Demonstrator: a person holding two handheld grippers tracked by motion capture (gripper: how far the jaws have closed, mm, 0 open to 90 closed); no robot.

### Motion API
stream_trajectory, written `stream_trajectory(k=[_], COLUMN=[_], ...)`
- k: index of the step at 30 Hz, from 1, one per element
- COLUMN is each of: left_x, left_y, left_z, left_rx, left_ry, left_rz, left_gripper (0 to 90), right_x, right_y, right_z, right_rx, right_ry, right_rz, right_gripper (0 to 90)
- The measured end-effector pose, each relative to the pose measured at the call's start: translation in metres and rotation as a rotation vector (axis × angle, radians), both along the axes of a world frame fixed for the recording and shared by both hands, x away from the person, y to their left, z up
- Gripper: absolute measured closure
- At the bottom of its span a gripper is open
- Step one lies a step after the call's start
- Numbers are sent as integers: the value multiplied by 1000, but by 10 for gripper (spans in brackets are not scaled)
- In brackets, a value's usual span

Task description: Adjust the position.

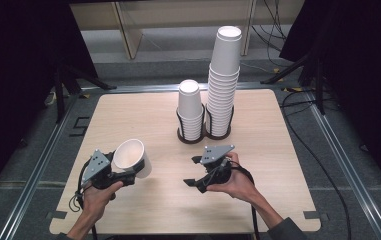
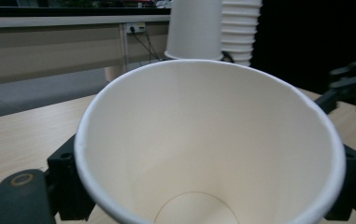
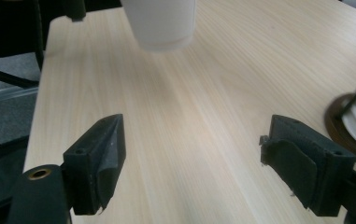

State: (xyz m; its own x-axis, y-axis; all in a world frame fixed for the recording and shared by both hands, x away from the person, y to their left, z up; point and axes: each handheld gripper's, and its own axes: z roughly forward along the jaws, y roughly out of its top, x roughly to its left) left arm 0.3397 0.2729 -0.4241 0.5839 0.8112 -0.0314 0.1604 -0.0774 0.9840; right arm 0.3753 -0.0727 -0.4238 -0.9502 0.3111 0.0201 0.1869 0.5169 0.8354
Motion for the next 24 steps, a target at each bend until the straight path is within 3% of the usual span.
stream_trajectory(k=[3, 8, 15, 23, 24], left_x=[14, 32, 50, 69, 72], left_y=[4, 8, 12, 17, 18], left_z=[-4, -8, -10, -14, -13], left_rx=[6, 31, 52, 34, 30], left_ry=[10, 26, 24, 45, 50], left_rz=[26, 68, 104, 148, 152], left_gripper=[142, 142, 142, 141, 141], right_x=[-1, -1, -7, -14, -14], right_y=[-10, -25, -38, -46, -47], right_z=[-1, -3, -9, -16, -17], right_rx=[-26, -23, -32, -44, -52], right_ry=[-13, -13, -7, 4, -17], right_rz=[-36, -82, -107, -131, -123], right_gripper=[211, 215, 209, 188, 186])
